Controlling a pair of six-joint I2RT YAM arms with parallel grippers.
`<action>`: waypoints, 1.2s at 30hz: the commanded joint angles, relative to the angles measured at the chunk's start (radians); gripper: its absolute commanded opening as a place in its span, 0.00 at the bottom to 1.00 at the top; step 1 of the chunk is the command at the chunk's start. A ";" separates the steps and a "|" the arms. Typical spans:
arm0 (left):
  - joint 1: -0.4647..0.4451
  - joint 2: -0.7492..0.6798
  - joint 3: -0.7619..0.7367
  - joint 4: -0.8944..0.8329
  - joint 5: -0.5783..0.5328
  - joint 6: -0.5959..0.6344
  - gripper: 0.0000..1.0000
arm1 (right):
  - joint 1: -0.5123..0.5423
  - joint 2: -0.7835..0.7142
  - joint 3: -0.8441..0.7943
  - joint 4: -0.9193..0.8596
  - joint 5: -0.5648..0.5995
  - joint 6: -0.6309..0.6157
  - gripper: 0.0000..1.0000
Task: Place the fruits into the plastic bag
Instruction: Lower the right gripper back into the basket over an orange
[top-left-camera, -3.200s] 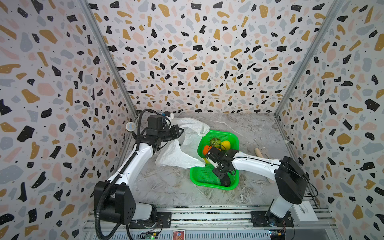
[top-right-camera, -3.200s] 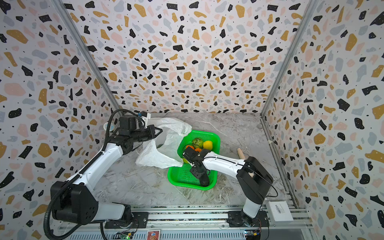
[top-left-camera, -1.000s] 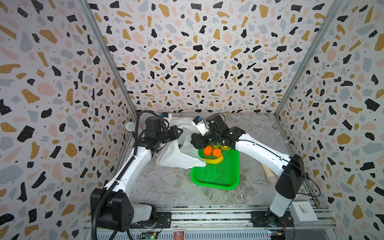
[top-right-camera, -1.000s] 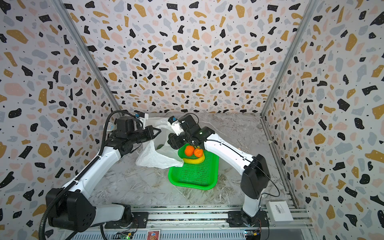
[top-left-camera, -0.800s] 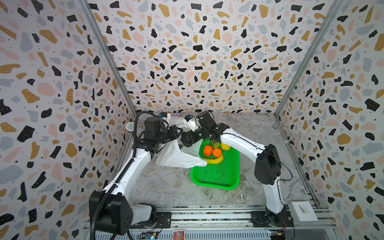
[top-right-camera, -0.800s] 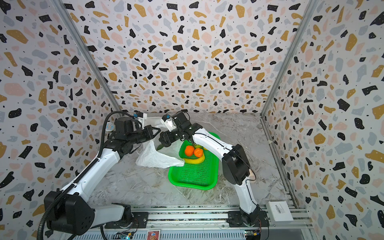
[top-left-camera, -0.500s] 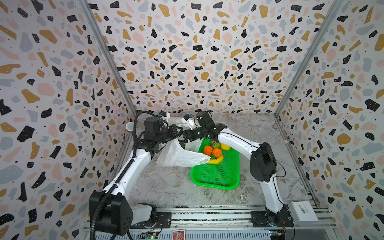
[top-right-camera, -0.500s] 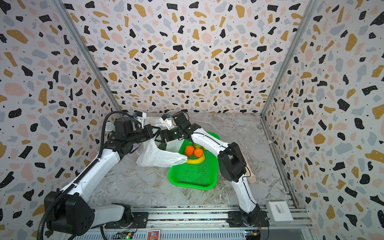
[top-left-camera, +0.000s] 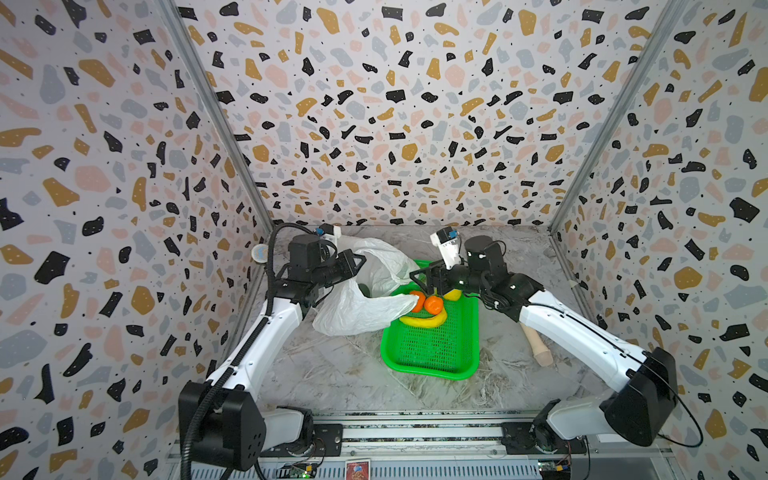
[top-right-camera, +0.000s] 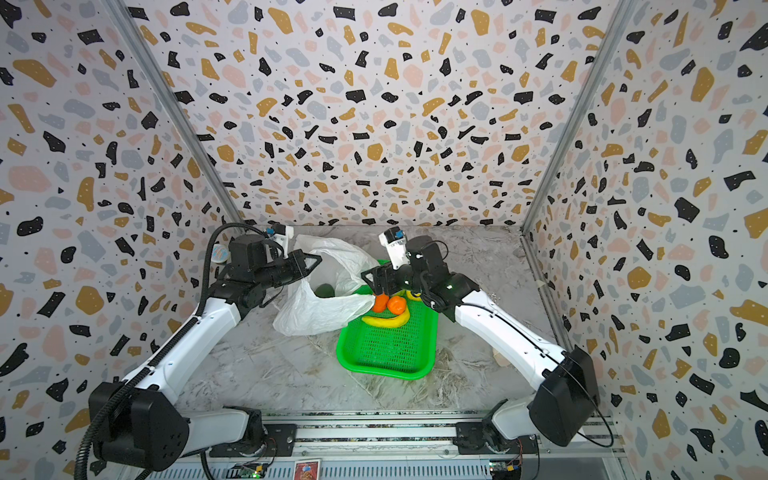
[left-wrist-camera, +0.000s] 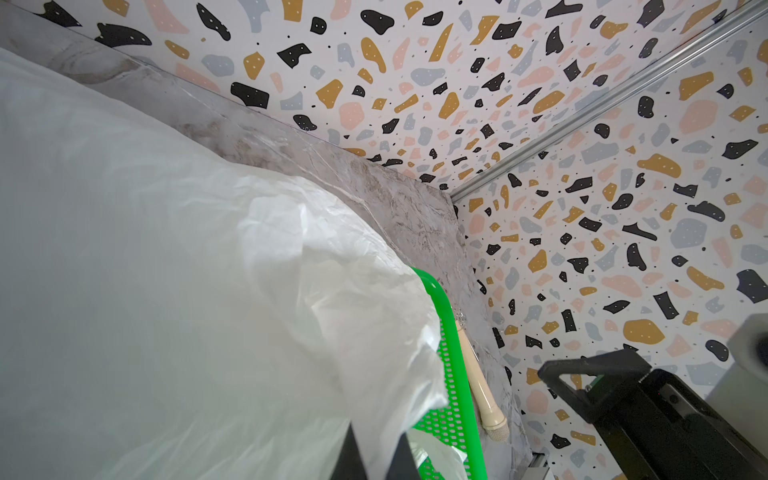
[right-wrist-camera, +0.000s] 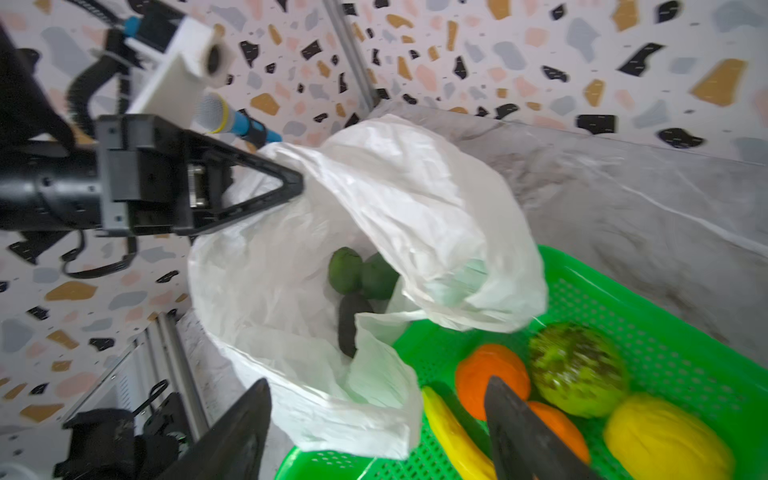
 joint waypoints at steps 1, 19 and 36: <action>-0.006 -0.001 -0.010 0.017 0.011 0.015 0.00 | -0.019 0.047 -0.056 -0.056 0.139 0.025 0.79; -0.011 0.005 -0.016 0.006 -0.001 0.027 0.00 | -0.029 0.400 0.103 -0.222 0.283 -0.117 0.82; -0.013 0.016 -0.012 -0.005 -0.008 0.037 0.00 | -0.028 0.415 0.005 -0.234 0.292 -0.128 0.80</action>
